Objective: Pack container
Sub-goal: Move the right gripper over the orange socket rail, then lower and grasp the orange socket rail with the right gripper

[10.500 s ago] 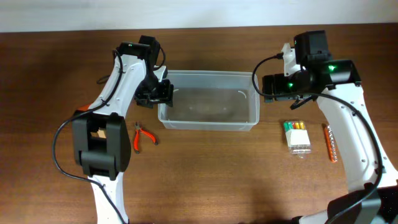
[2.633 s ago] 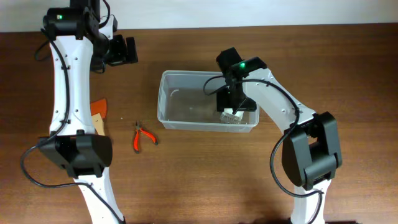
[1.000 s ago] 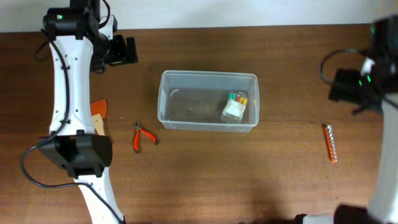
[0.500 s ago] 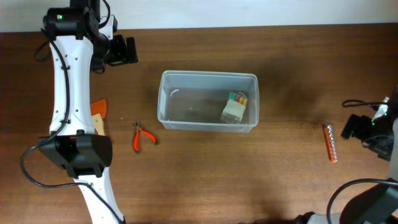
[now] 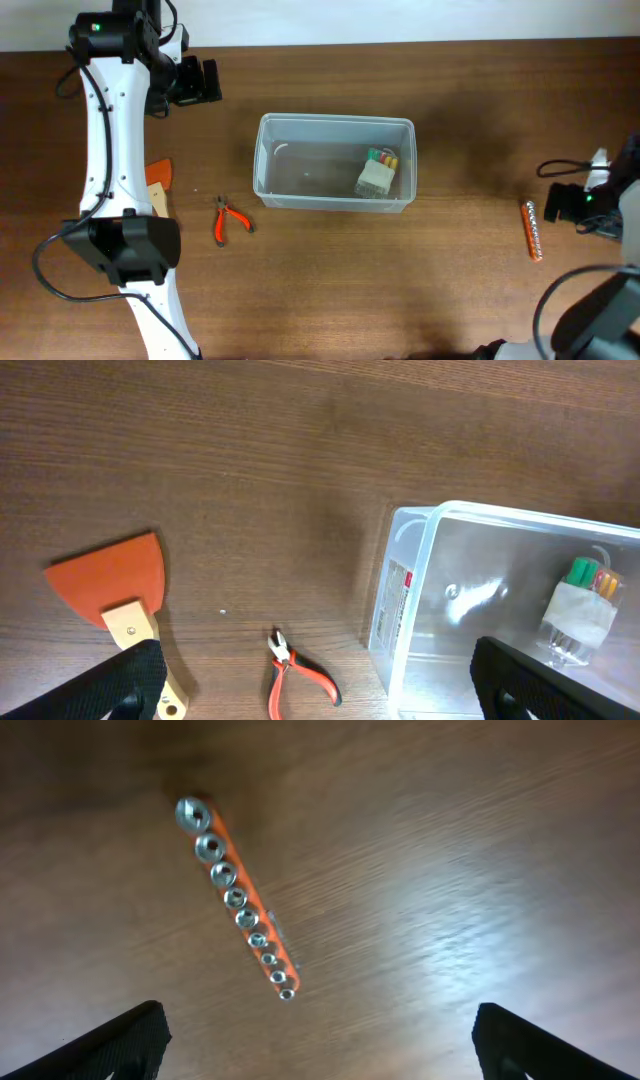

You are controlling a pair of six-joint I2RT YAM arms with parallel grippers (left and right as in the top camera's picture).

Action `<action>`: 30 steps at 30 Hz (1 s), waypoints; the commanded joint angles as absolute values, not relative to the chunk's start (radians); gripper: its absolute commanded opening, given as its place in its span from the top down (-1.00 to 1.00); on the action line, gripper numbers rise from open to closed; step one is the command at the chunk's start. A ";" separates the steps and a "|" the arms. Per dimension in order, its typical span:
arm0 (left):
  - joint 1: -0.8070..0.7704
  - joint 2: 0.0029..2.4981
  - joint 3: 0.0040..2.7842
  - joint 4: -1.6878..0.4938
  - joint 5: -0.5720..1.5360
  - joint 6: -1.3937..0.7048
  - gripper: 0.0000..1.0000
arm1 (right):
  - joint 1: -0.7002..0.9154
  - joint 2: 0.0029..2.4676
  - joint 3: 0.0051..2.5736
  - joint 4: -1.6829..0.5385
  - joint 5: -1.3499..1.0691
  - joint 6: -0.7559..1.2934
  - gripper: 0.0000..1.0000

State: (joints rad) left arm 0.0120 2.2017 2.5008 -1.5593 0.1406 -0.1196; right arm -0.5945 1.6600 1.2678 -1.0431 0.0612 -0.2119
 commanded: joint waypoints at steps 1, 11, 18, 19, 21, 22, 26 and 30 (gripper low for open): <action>0.016 2.197 2.518 -1.557 0.133 -0.110 -0.98 | -0.562 1.728 1.243 -1.040 0.037 -0.244 -0.94; 0.016 2.197 2.518 -1.557 0.133 -0.110 -0.99 | -0.450 1.835 1.242 -1.004 0.132 -0.255 -0.94; 0.016 2.197 2.518 -1.557 0.133 -0.110 -0.99 | -0.439 1.843 1.179 -0.942 0.141 -0.255 -0.94; 0.016 2.197 2.518 -1.557 0.133 -0.110 -0.99 | -0.439 1.843 1.162 -0.925 0.147 -0.255 -0.95; 0.016 2.197 2.518 -1.557 0.133 -0.110 -0.99 | -0.439 1.843 1.128 -0.896 0.155 -0.255 -0.95; 0.016 2.197 2.518 -1.557 0.133 -0.110 -0.99 | -0.439 1.843 1.117 -0.885 0.155 -0.255 -0.95; 0.016 2.197 2.518 -1.557 0.133 -0.110 -0.99 | -0.439 1.843 1.070 -0.840 0.150 -0.253 -0.95; 0.016 2.197 2.518 -1.557 0.133 -0.110 -0.98 | -0.439 1.843 1.064 -0.830 0.150 -0.233 -0.83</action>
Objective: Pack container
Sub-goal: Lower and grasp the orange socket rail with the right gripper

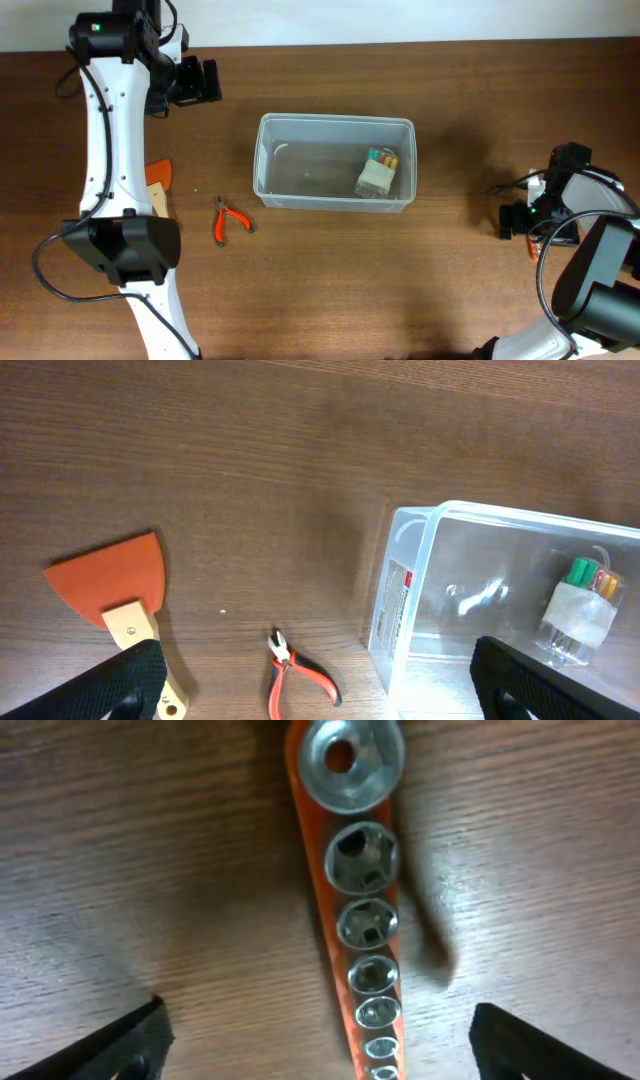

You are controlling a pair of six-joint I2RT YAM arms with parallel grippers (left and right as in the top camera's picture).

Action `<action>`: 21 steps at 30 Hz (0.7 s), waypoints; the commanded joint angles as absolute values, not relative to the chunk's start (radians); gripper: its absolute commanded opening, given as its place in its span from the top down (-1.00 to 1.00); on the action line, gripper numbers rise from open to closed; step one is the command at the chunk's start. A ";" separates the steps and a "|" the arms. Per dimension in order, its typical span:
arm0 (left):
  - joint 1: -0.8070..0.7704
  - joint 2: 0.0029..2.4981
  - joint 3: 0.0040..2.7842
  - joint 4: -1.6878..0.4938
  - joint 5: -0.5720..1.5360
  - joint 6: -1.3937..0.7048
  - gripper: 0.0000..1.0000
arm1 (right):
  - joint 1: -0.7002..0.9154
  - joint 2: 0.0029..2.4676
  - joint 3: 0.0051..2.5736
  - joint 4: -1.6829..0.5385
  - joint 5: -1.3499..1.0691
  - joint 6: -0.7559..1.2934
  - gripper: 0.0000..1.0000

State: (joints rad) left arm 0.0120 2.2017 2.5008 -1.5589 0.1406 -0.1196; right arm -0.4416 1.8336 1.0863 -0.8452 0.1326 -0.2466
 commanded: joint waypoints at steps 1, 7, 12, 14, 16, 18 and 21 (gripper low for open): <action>0.016 2.197 2.518 -1.557 0.133 -0.110 -0.99 | -0.439 1.843 1.064 -0.829 0.150 -0.223 -0.82; 0.016 2.197 2.518 -1.557 0.133 -0.110 -0.99 | -0.439 1.843 1.064 -0.822 0.150 -0.201 -0.41; 0.016 2.197 2.518 -1.557 0.133 -0.110 -0.99 | -0.439 1.843 1.064 -0.810 0.150 -0.201 -0.17; 0.016 2.197 2.518 -1.557 0.133 -0.110 -0.98 | -0.439 1.843 1.064 -0.808 0.150 -0.200 -0.05; 0.016 2.197 2.518 -1.557 0.133 -0.110 -0.99 | -0.439 1.843 1.064 -0.805 0.150 -0.185 0.02; 0.016 2.197 2.518 -1.557 0.133 -0.110 -0.98 | -0.439 1.843 1.064 -0.803 0.150 -0.174 0.08; 0.016 2.197 2.518 -1.557 0.133 -0.110 -0.99 | -0.439 1.843 1.064 -0.802 0.150 -0.174 0.19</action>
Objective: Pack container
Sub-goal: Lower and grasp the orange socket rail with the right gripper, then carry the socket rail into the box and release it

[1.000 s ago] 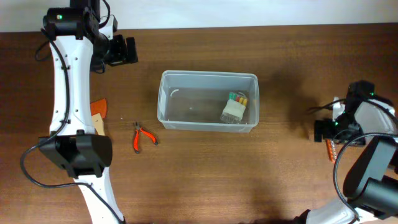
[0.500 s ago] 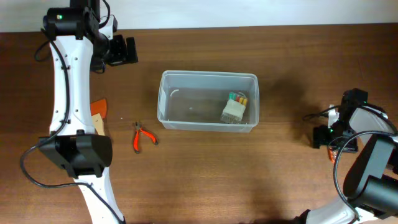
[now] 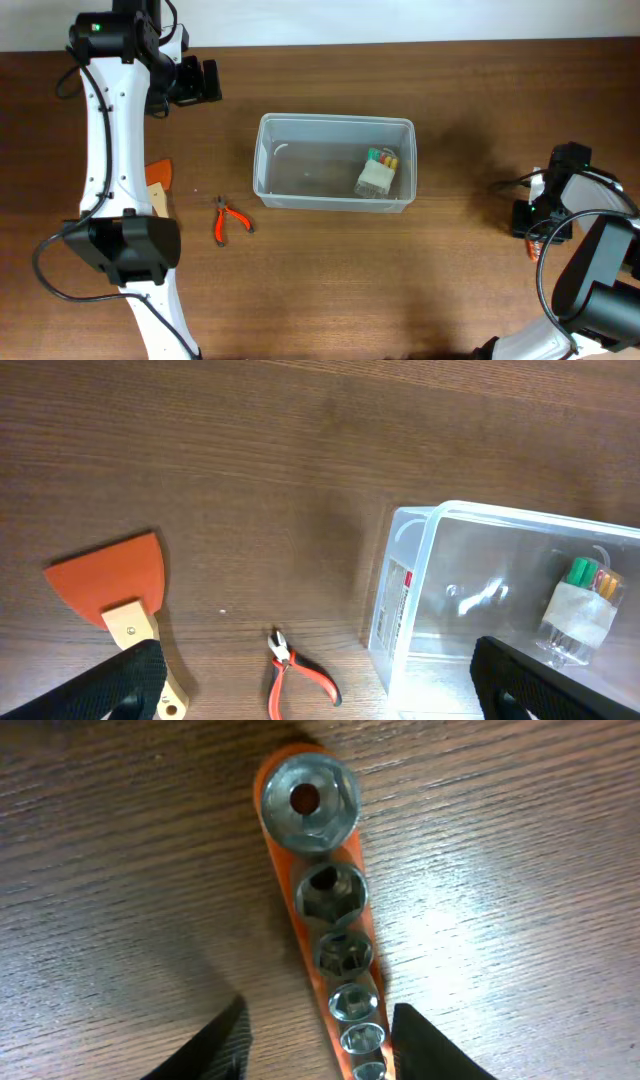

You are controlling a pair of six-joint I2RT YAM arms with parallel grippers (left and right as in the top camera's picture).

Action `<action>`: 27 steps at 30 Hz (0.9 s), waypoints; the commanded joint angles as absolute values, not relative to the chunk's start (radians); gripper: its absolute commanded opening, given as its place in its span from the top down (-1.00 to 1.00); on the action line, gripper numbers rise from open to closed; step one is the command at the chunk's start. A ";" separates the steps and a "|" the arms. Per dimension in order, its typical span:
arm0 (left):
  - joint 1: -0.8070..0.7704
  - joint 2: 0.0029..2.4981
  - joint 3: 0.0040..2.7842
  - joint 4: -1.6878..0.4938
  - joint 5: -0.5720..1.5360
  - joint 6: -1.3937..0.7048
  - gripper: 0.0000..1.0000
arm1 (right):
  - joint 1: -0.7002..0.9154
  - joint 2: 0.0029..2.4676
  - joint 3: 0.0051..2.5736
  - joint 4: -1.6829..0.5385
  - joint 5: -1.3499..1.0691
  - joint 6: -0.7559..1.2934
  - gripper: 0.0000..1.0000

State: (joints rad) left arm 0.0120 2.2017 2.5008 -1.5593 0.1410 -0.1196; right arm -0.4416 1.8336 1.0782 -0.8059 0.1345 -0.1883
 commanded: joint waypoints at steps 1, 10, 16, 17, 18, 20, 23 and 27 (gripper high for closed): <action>0.016 2.197 2.518 -1.557 0.133 -0.110 -0.98 | -0.439 1.843 1.064 -0.801 0.150 -0.174 0.21; 0.016 2.197 2.518 -1.557 0.133 -0.110 -0.98 | -0.439 1.843 1.064 -0.799 0.142 -0.174 0.59; 0.016 2.197 2.518 -1.557 0.133 -0.110 -0.98 | -0.439 1.843 1.068 -0.787 0.138 -0.131 0.76; 0.016 2.197 2.518 -1.557 0.133 -0.110 -0.99 | -0.439 1.843 1.073 -0.787 0.139 -0.114 0.79; 0.016 2.197 2.518 -1.557 0.133 -0.110 -0.99 | -0.439 1.843 1.079 -0.788 0.139 -0.107 0.84; 0.016 2.197 2.518 -1.557 0.133 -0.110 -0.99 | -0.439 1.843 1.098 -0.795 0.139 -0.095 0.92; 0.016 2.197 2.518 -1.557 0.133 -0.110 -0.98 | -0.439 1.843 1.141 -0.822 0.139 -0.095 0.93; 0.016 2.197 2.518 -1.557 0.133 -0.110 -0.99 | -0.439 1.843 1.224 -0.873 0.139 -0.095 0.92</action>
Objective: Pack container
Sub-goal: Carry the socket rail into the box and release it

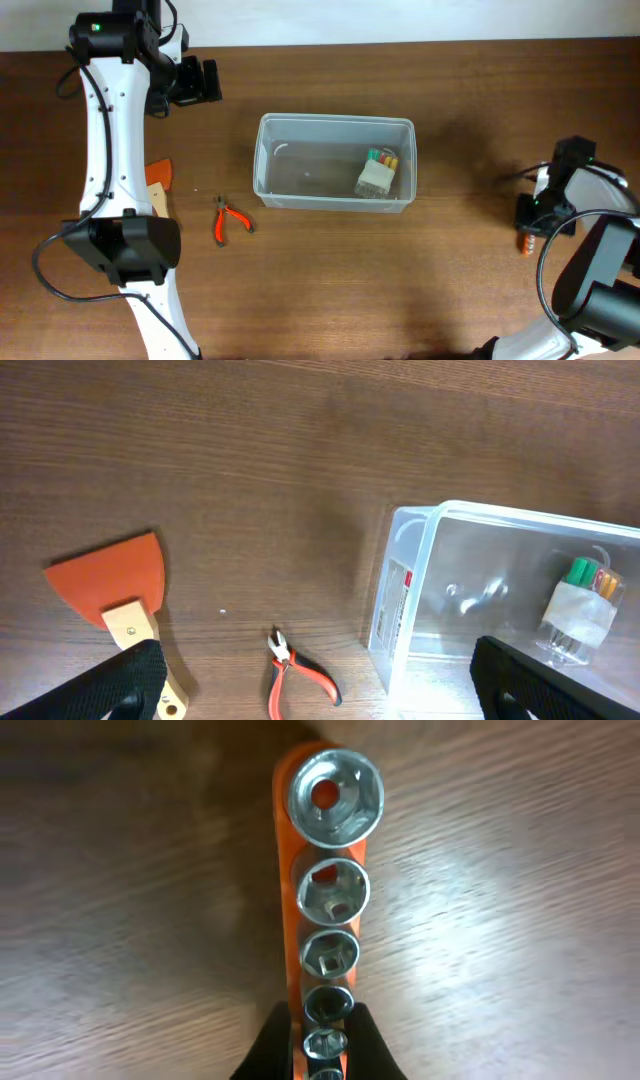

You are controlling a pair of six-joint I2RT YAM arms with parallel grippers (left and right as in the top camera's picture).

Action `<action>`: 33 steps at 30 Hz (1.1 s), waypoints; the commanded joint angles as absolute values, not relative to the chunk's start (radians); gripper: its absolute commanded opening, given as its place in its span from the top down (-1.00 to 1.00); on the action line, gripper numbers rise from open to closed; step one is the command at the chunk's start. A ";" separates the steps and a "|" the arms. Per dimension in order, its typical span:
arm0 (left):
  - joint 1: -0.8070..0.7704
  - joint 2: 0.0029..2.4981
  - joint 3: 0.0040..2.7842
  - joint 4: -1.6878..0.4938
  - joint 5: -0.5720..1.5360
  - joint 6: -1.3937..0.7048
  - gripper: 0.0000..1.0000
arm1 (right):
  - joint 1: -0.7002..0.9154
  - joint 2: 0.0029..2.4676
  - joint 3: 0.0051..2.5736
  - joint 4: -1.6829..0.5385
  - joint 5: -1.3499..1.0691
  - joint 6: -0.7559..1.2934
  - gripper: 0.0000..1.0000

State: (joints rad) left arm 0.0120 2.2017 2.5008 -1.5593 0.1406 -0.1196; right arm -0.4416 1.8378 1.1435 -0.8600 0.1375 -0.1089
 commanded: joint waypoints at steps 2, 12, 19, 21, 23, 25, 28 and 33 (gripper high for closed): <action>0.016 2.197 2.518 -1.557 0.133 -0.110 -0.99 | -0.439 1.843 1.280 -0.910 0.139 -0.091 0.92; 0.016 2.197 2.518 -1.557 0.133 -0.110 -0.99 | -0.321 1.843 1.583 -1.143 0.127 -0.043 0.93; 0.016 2.197 2.518 -1.557 0.133 -0.110 -0.99 | -0.120 1.843 1.769 -1.291 0.115 0.059 0.93; 0.016 2.197 2.518 -1.557 0.133 -0.110 -0.99 | -0.052 1.843 1.811 -1.322 0.107 0.089 0.93; 0.016 2.197 2.518 -1.557 0.133 -0.110 -0.98 | 0.036 1.843 1.847 -1.349 0.105 0.126 0.92; 0.016 2.197 2.518 -1.557 0.133 -0.110 -0.99 | 0.100 1.843 1.859 -1.358 0.105 0.156 0.92; 0.016 2.197 2.518 -1.557 0.133 -0.110 -0.99 | 0.189 1.843 1.859 -1.358 0.105 0.191 0.92; 0.016 2.197 2.518 -1.557 0.133 -0.110 -0.99 | 0.321 1.843 1.858 -1.355 0.105 0.258 0.93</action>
